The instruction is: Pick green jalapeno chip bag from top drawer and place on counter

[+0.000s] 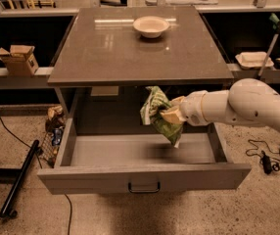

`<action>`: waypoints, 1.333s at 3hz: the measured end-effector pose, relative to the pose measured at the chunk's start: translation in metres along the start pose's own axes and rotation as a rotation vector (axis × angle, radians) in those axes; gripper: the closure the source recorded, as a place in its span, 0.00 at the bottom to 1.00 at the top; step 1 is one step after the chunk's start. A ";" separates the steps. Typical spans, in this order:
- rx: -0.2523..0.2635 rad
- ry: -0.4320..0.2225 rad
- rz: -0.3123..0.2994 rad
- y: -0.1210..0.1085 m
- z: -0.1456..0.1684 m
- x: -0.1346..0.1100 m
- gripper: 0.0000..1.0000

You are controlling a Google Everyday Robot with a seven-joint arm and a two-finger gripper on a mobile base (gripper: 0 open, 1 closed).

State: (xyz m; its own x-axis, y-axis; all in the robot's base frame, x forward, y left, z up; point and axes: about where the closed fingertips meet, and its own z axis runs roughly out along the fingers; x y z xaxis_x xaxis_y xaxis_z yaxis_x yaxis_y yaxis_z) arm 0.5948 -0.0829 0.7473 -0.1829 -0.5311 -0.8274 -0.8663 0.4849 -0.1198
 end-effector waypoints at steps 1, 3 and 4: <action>0.026 -0.040 -0.009 -0.014 -0.012 -0.011 1.00; 0.146 -0.155 -0.238 -0.079 -0.089 -0.119 1.00; 0.180 -0.193 -0.275 -0.121 -0.099 -0.158 1.00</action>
Offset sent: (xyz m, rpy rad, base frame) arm 0.0511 -0.0575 0.1995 0.0161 -0.4164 0.0237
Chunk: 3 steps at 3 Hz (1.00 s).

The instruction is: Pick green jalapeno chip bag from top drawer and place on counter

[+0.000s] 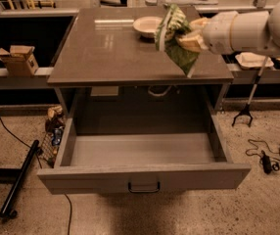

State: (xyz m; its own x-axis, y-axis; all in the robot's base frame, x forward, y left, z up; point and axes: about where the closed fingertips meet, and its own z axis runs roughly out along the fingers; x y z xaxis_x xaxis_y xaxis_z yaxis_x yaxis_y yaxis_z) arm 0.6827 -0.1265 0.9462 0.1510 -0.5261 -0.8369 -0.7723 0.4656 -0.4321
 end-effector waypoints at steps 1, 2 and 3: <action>0.032 -0.048 0.034 -0.047 0.024 -0.009 1.00; 0.046 -0.072 0.096 -0.076 0.050 -0.006 0.83; 0.039 -0.080 0.141 -0.088 0.070 -0.001 0.61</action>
Offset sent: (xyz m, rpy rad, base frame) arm 0.1394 0.0023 0.0221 0.1989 0.0480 -0.0780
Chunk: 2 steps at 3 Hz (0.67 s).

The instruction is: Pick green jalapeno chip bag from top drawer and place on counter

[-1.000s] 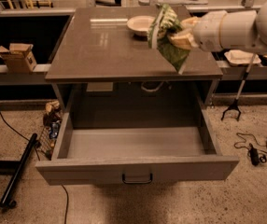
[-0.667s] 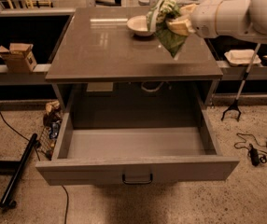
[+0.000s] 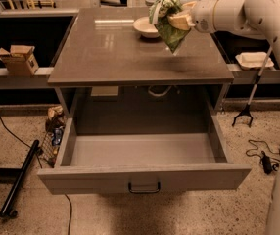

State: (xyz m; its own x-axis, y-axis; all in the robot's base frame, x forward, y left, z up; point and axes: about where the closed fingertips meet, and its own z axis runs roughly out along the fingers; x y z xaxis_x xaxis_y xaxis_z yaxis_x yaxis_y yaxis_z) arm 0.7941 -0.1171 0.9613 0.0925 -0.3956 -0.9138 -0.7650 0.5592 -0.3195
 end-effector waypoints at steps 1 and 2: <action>-0.005 0.004 0.031 -0.005 0.012 0.006 0.37; -0.006 0.004 0.048 -0.007 0.013 0.010 0.14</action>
Offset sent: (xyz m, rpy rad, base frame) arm 0.0171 -0.0094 -0.0107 0.0395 0.0498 -0.0223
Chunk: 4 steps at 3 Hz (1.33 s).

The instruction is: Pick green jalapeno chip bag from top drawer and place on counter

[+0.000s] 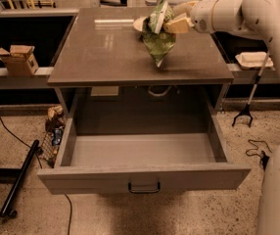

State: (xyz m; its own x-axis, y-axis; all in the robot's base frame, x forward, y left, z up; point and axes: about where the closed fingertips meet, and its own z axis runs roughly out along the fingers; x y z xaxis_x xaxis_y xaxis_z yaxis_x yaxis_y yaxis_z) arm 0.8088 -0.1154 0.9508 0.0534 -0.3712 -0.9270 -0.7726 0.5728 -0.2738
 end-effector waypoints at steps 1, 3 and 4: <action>0.000 0.000 0.001 0.000 0.000 0.000 0.00; 0.075 0.007 0.008 -0.005 -0.057 0.007 0.00; 0.095 0.014 0.016 -0.004 -0.072 0.014 0.00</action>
Offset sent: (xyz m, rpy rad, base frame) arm -0.0495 -0.0750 0.0248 0.0086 -0.0457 -0.1158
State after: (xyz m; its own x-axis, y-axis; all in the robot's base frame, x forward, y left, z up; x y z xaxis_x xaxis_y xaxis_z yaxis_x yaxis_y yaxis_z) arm 0.7671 -0.1753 0.9577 0.0326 -0.3714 -0.9279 -0.7094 0.6454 -0.2832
